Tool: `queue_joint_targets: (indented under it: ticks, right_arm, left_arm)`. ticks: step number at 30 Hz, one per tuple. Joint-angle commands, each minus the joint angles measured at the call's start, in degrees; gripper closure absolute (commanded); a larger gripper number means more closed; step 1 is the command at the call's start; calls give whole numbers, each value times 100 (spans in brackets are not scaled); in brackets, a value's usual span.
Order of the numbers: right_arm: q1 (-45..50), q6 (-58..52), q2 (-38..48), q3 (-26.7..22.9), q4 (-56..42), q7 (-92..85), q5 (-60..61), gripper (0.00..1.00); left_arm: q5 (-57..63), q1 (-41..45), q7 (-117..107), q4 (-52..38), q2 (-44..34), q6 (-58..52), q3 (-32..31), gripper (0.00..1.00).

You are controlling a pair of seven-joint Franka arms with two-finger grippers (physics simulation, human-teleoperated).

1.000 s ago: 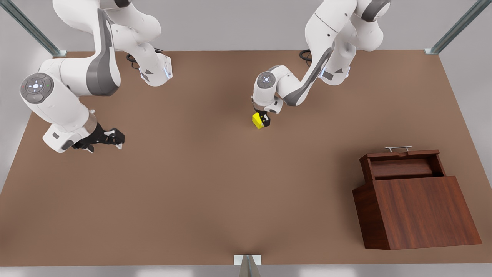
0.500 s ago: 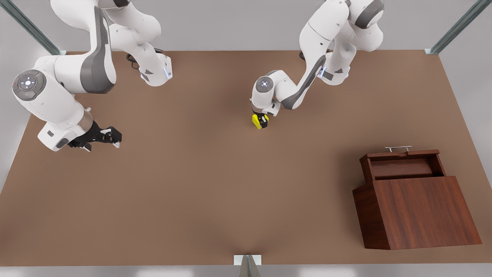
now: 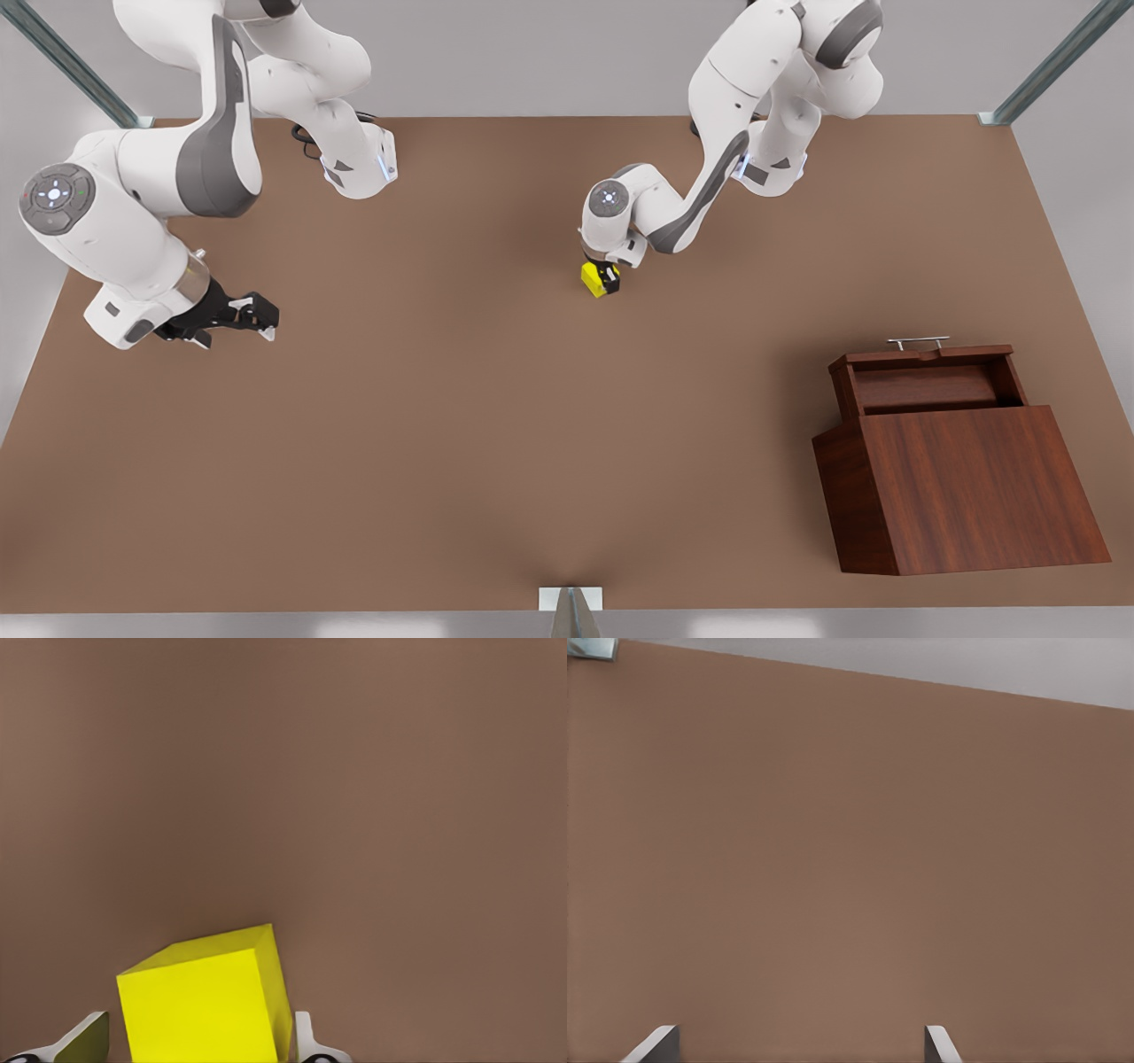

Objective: Open the drawer with left arm, place the square in the middle with right arm, and place the square in the drawer with left arm

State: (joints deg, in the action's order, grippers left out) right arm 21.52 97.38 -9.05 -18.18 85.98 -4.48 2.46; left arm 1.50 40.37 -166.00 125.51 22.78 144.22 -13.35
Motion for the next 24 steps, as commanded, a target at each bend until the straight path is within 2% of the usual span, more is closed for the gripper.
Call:
queue_joint_targets:
  ticks: [1,24]
  right_arm:
    - [1,0,0,-1,6,0,0,0]
    - [1,44,-9,-1,-3,0,26,0]
  left_arm:
    - [-1,6,-1909,0,7,1,8,0]
    - [245,77,-1822,-70,332,142,78,0]
